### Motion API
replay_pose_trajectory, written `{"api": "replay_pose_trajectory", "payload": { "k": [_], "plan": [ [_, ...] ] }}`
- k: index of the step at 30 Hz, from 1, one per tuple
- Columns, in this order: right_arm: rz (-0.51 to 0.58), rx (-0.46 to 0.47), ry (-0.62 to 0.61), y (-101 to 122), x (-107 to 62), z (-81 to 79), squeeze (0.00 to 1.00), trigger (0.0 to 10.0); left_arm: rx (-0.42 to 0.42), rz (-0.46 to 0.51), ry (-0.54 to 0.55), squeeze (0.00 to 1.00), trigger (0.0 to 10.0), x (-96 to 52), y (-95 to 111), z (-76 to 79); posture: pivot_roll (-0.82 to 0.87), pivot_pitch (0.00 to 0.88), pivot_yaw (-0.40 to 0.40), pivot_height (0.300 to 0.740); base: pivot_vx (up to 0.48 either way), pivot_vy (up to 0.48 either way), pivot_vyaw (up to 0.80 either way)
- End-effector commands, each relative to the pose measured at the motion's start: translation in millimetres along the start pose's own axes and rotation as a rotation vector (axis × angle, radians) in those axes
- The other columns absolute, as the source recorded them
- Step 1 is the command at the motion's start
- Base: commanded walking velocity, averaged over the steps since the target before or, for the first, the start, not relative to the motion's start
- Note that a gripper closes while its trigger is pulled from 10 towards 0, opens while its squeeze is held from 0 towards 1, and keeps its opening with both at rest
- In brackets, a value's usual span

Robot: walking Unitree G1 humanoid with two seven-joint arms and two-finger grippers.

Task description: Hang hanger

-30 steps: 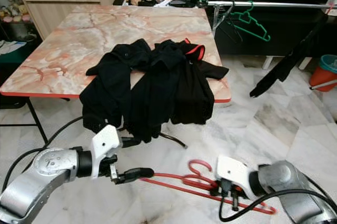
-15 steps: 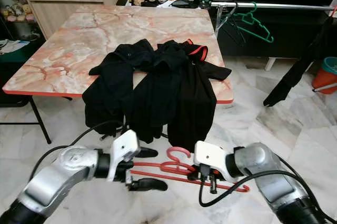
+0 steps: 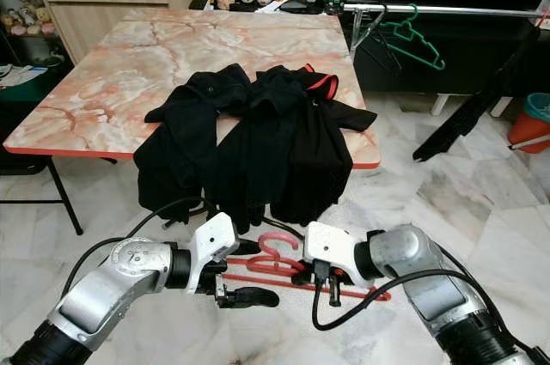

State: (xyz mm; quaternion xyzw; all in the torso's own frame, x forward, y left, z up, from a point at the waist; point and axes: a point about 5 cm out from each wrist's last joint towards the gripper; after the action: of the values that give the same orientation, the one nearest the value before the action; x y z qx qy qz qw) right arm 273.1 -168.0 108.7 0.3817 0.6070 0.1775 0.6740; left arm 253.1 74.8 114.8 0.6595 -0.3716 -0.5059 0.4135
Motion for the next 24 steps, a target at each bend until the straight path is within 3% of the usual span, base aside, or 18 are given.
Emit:
{"api": "replay_pose_trajectory", "payload": {
  "k": [1, 2, 4, 5, 6, 7, 9, 24],
  "plan": [
    [0.042, -0.011, 0.001, 9.2, -1.8, 0.9, 0.0, 10.0, 0.027, -0.01, 0.001, 0.0, 10.0, 2.1, 2.0, -2.0, -0.05, 0.0, -0.066, 0.732, 0.0, 0.0, 0.0],
    [0.042, -0.014, 0.001, 9.7, -1.7, 0.9, 0.0, 10.0, 0.027, -0.011, 0.001, 0.0, 10.0, 2.2, 1.9, -2.1, -0.05, 0.0, -0.066, 0.732, 0.0, 0.0, 0.0],
    [0.049, -0.02, 0.0, 11.6, -1.5, 0.8, 0.0, 10.0, 0.026, -0.013, 0.005, 0.0, 8.0, 2.4, 1.5, -2.5, -0.05, 0.0, -0.066, 0.732, 0.0, 0.0, 0.0],
    [0.054, -0.021, -0.001, 12.5, -1.3, 0.9, 0.0, 10.0, 0.025, -0.014, 0.01, 0.0, 5.3, 2.5, 1.3, -3.0, -0.05, 0.0, -0.066, 0.732, 0.0, 0.0, 0.0],
    [0.054, -0.021, -0.001, 12.5, -1.3, 0.9, 0.0, 10.0, 0.025, -0.014, 0.01, 0.0, 5.3, 2.5, 1.3, -3.0, -0.05, 0.0, -0.066, 0.732, 0.0, 0.0, 0.0],
    [0.054, -0.024, -0.004, 13.1, -0.6, 1.2, 0.0, 10.0, 0.026, -0.015, 0.017, 0.0, 2.6, 2.6, 1.1, -3.5, -0.05, 0.0, -0.066, 0.732, 0.0, 0.0, 0.0],
    [0.057, -0.026, -0.002, 13.9, 0.4, 0.8, 0.0, 10.0, 0.024, -0.014, 0.033, 0.0, 0.0, 2.8, 0.7, -5.1, -0.05, 0.0, -0.066, 0.732, 0.0, 0.0, 0.0],
    [0.057, -0.033, -0.007, 15.1, -0.1, 1.3, 0.0, 10.0, 0.032, -0.026, 0.033, 0.0, 0.0, 3.3, -0.1, -5.8, -0.05, 0.0, -0.065, 0.732, 0.0, 0.0, 0.0]
  ]
}}
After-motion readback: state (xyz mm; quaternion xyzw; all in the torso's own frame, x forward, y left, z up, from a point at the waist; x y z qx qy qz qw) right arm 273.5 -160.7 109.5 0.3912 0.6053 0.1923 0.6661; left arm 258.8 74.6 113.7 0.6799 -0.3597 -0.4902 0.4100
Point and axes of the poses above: a point about 5 cm out from each wrist's last joint towards the gripper, its own x axis pointing out of the wrist towards the gripper, its own y axis along the axis of the wrist's last joint, z = x × y, and after that the axes turned 10 degrees about x, right-handed
